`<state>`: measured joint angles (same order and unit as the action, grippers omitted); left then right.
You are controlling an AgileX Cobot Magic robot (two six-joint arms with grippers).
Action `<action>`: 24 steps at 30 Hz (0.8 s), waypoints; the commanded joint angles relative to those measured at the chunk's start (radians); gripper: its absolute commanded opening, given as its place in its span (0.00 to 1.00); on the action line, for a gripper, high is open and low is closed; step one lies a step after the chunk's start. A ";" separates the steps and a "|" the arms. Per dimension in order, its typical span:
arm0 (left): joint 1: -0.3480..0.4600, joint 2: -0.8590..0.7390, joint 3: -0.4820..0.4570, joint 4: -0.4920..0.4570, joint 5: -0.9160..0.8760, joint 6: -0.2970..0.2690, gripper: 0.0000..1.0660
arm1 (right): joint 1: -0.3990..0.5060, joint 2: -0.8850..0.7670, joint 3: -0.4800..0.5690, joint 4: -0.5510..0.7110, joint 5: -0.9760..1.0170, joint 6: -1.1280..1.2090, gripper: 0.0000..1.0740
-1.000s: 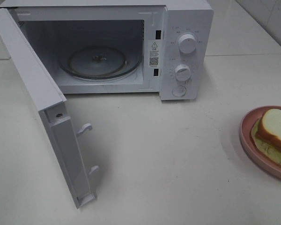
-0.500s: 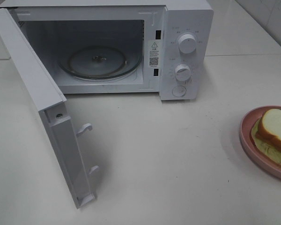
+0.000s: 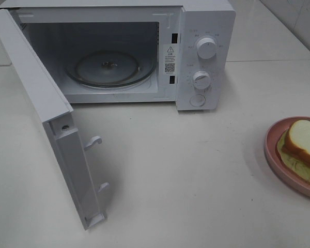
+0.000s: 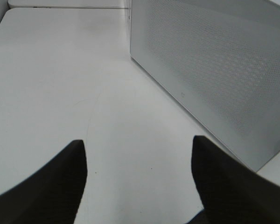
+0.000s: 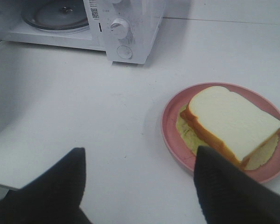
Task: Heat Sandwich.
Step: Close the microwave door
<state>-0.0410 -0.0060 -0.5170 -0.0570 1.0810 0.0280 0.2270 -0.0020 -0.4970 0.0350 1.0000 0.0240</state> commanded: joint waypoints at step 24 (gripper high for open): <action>0.003 -0.006 0.003 -0.010 -0.011 -0.002 0.58 | -0.006 -0.029 0.002 -0.022 -0.003 -0.004 0.61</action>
<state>-0.0410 -0.0060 -0.5170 -0.0570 1.0810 0.0280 0.2270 -0.0020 -0.4970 0.0200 1.0000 0.0220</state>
